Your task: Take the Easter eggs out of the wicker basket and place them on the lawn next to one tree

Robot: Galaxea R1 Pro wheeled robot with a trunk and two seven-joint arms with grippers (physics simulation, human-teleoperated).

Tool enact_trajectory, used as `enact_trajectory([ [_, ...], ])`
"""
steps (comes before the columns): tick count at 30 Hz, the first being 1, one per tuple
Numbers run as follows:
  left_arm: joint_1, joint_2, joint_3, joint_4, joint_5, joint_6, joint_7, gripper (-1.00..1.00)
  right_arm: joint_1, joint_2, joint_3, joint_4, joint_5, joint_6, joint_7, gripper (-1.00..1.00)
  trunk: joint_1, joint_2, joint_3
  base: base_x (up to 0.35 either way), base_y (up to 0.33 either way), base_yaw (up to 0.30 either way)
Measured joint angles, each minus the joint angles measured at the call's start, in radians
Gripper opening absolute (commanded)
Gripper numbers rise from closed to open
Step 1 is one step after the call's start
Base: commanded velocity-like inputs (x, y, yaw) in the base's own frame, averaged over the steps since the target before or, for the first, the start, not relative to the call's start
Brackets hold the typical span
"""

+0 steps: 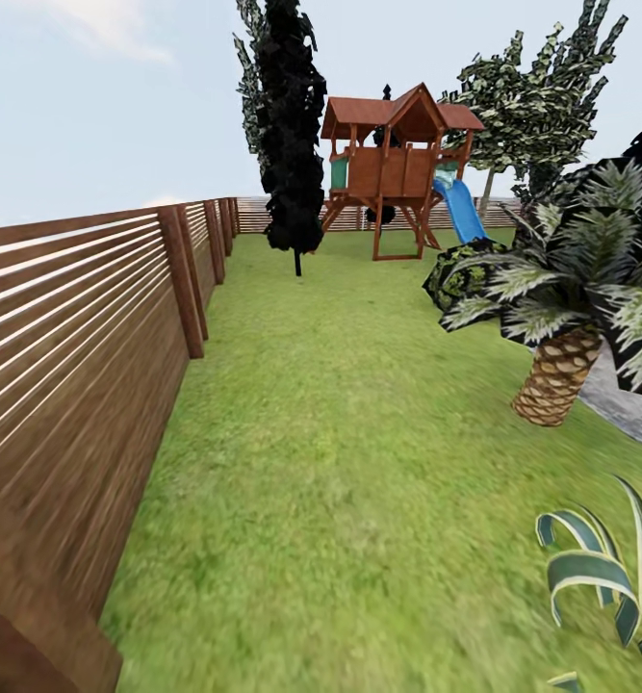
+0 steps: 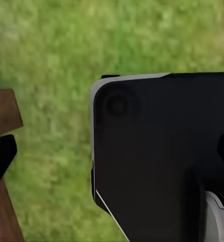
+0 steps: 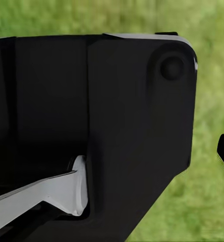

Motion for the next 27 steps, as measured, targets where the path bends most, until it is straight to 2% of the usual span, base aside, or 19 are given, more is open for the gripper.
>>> enact_trajectory([
  [27, 0.0, 0.0, 0.0, 0.0, 0.0, 0.0, 0.0, 1.0, 0.0, 0.0, 0.0, 0.0, -0.001, 0.001, 0.0, 1.0, 0.0, 0.0, 0.0, 0.336, 0.026, 0.0],
])
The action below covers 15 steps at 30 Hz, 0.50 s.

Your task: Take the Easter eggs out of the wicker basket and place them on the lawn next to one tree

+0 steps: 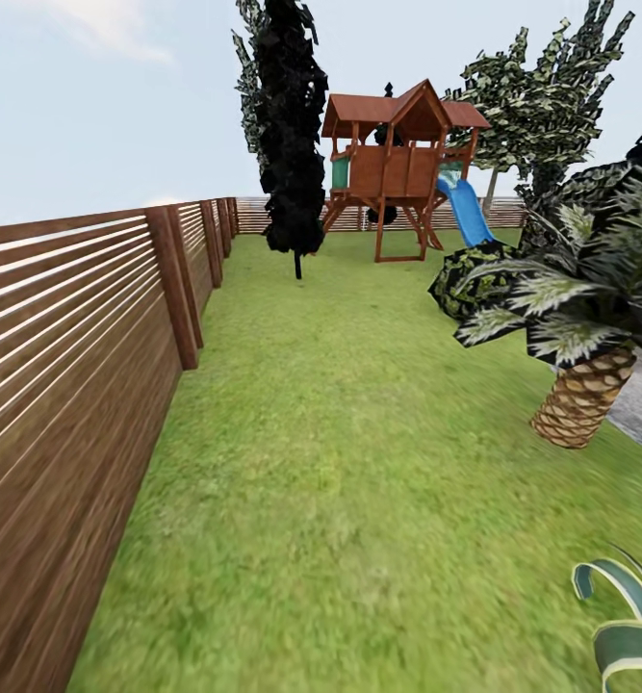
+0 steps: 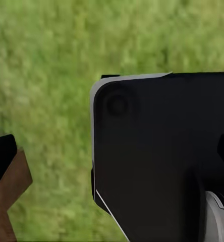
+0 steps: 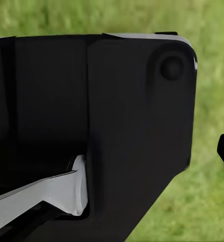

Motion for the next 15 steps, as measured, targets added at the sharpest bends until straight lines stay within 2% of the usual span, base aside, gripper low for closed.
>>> enact_trajectory([
  [15, 0.0, 0.0, 0.0, 0.0, 0.0, 0.0, 0.0, 1.0, 0.0, 0.0, -0.001, 0.0, -0.001, 0.001, -0.001, 1.0, 0.0, 0.0, 0.0, 0.336, 0.0, 0.0],
])
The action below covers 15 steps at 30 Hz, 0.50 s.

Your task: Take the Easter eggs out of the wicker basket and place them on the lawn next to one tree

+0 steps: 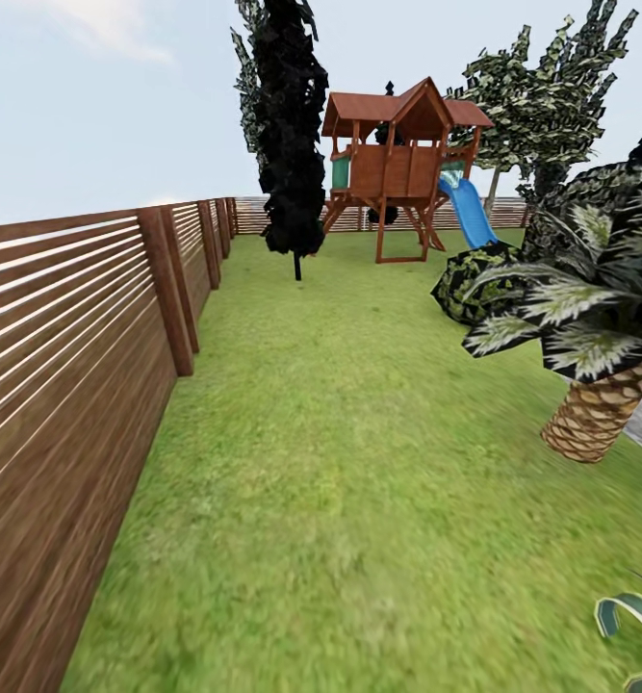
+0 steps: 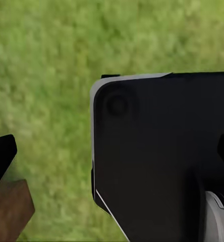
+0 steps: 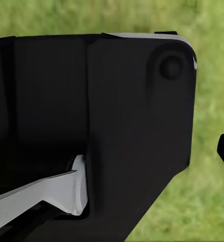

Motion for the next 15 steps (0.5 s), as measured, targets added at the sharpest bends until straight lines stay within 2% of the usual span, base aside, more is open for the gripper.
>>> enact_trajectory([
  [15, 0.0, 0.0, 0.001, 0.0, 0.0, 0.0, 0.0, 1.0, 0.0, 0.0, 0.0, 0.0, 0.0, 0.0, 0.0, 1.0, 0.0, 0.0, 0.0, 0.336, 0.0, 0.0],
])
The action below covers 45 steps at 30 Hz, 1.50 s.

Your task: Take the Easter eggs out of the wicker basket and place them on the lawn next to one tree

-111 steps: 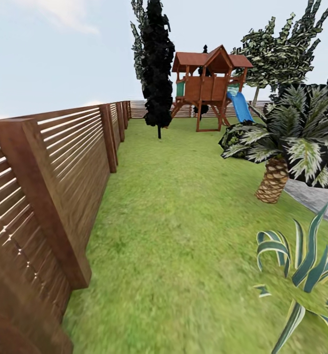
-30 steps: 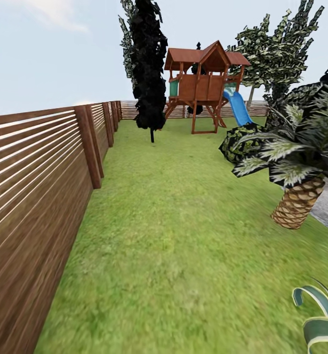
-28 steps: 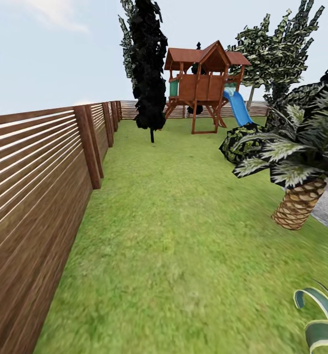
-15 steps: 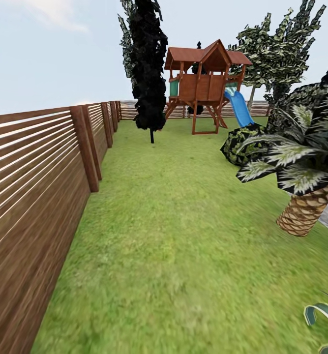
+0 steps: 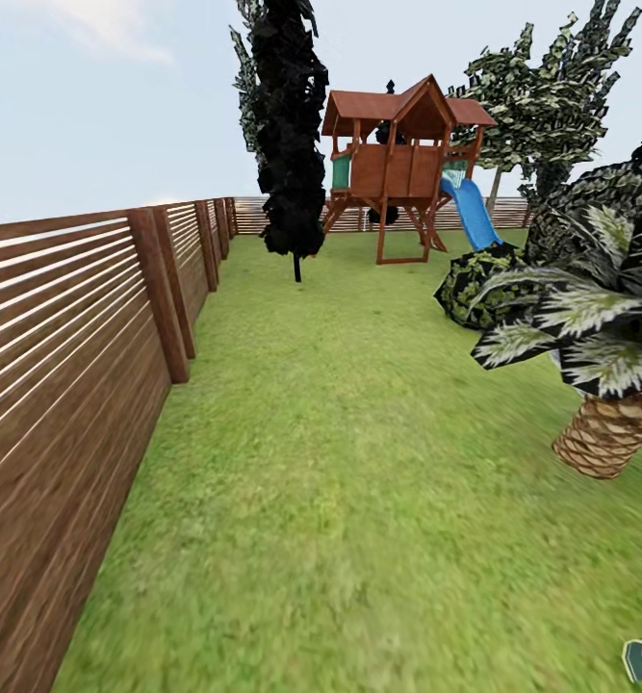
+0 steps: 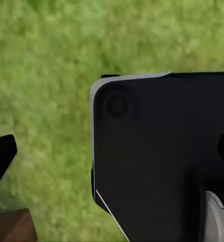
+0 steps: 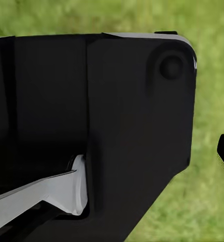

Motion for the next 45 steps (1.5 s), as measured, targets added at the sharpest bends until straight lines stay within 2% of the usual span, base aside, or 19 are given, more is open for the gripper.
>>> enact_trajectory([
  [23, 0.0, 0.0, 0.0, 0.0, 0.0, 0.0, 0.0, 1.0, 0.0, 0.0, 0.0, 0.001, 0.0, 0.0, 0.0, 1.0, 0.0, 0.0, 0.0, 0.336, 0.005, 0.0],
  [45, 0.0, 0.0, -0.001, 0.0, 0.0, 0.0, 0.0, 1.0, 0.0, -0.001, 0.0, 0.001, 0.0, 0.0, 0.0, 1.0, 0.0, 0.0, 0.0, 0.336, 0.084, 0.0],
])
